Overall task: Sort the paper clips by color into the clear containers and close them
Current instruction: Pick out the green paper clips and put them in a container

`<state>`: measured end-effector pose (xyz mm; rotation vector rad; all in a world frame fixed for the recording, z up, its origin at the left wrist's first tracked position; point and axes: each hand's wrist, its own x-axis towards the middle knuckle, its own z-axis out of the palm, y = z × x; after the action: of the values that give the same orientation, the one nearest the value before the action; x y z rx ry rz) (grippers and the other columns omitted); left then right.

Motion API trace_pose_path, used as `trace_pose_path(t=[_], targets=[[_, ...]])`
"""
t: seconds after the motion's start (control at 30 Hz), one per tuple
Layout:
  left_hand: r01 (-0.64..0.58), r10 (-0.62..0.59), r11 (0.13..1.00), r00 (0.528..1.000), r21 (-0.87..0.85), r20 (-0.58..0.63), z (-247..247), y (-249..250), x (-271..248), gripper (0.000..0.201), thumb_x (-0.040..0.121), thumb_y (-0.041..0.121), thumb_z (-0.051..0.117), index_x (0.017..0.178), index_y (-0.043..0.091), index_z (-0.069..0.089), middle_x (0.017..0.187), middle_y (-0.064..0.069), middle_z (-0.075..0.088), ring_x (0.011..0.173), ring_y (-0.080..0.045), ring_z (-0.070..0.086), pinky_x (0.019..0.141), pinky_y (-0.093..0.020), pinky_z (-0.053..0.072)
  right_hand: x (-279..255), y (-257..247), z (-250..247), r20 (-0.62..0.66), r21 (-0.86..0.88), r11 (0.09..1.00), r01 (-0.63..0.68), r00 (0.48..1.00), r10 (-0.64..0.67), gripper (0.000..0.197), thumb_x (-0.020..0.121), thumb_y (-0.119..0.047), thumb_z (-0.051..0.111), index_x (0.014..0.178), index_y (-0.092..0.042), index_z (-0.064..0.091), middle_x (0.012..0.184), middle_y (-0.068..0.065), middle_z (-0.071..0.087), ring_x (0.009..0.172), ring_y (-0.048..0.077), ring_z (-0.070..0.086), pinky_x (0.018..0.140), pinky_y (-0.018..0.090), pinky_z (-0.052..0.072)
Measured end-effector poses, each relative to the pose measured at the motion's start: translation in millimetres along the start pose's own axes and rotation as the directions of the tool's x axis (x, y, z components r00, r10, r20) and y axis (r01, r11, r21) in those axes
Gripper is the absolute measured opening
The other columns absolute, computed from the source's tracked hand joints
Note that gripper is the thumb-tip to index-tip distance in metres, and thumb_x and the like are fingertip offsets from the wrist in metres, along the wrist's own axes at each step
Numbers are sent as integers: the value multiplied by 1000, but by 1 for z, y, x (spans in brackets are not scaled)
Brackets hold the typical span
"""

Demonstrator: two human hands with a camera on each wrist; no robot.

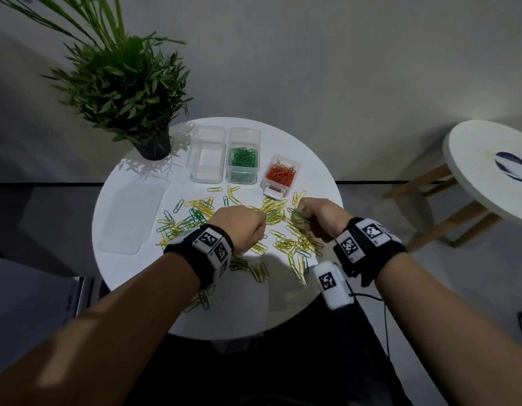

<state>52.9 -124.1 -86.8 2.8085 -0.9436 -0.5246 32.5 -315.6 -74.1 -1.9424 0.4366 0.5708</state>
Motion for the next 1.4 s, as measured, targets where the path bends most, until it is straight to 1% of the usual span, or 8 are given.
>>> trace_pose_path(t=[0.07,0.47,0.6,0.8,0.93,1.13,1.27,1.4], targets=[[12,-12,1000,1000,-15,26,-4,0,-1,18,91,39,56,102,27,63,100,6,67,99,-20,60,73,-29,42,-4,7,-5,45,258,963,-79,997,70,29,91,-7,37,65,-18,39,56,4,40,36,11,29,37,11,20],[36,-36,999,998,4,42,-3,0,4,15,88,23,48,90,21,62,82,6,63,81,-21,57,67,-29,46,2,38,-10,151,331,944,-4,987,-48,23,101,-5,34,98,-9,56,56,1,39,41,11,30,39,15,25],[111,-112,988,994,-109,-7,-6,-12,5,19,92,25,46,92,24,65,88,5,68,87,-21,61,67,-29,45,2,42,-12,210,520,849,-96,977,-19,23,93,-4,31,80,-10,49,60,6,40,37,9,25,38,12,18],[108,-113,991,992,-74,-55,-7,-19,0,14,90,30,54,93,29,68,94,9,68,94,-18,60,67,-26,38,-1,46,-12,434,669,704,-238,894,-110,40,73,-47,69,71,-13,49,62,3,38,43,9,19,36,13,19],[102,-102,995,994,-21,-38,-4,-8,2,14,83,39,64,86,27,70,90,9,68,94,-17,60,68,-26,38,-8,41,-12,382,496,857,-138,921,-73,49,76,-49,70,60,-15,39,48,-3,35,34,7,25,35,14,13],[49,-47,987,999,153,-13,-5,4,3,16,86,31,56,90,23,69,92,3,68,90,-22,61,67,-27,40,-28,37,-8,-70,-2,1000,16,997,-16,36,98,-11,41,65,-8,55,55,-2,52,47,10,41,37,12,30],[-13,8,950,1000,313,17,-4,13,2,18,90,22,47,90,17,64,92,-3,66,83,-26,58,64,-28,39,-33,43,-3,-144,-545,834,-82,990,4,21,84,-29,64,70,-14,68,75,-8,70,76,11,64,72,24,53],[-36,22,942,999,335,43,-3,13,2,19,92,23,45,96,17,63,95,-4,66,87,-28,61,66,-30,40,-42,38,9,-192,-711,687,-147,981,12,18,73,-34,76,76,-18,69,78,-2,68,78,17,64,66,27,52]])
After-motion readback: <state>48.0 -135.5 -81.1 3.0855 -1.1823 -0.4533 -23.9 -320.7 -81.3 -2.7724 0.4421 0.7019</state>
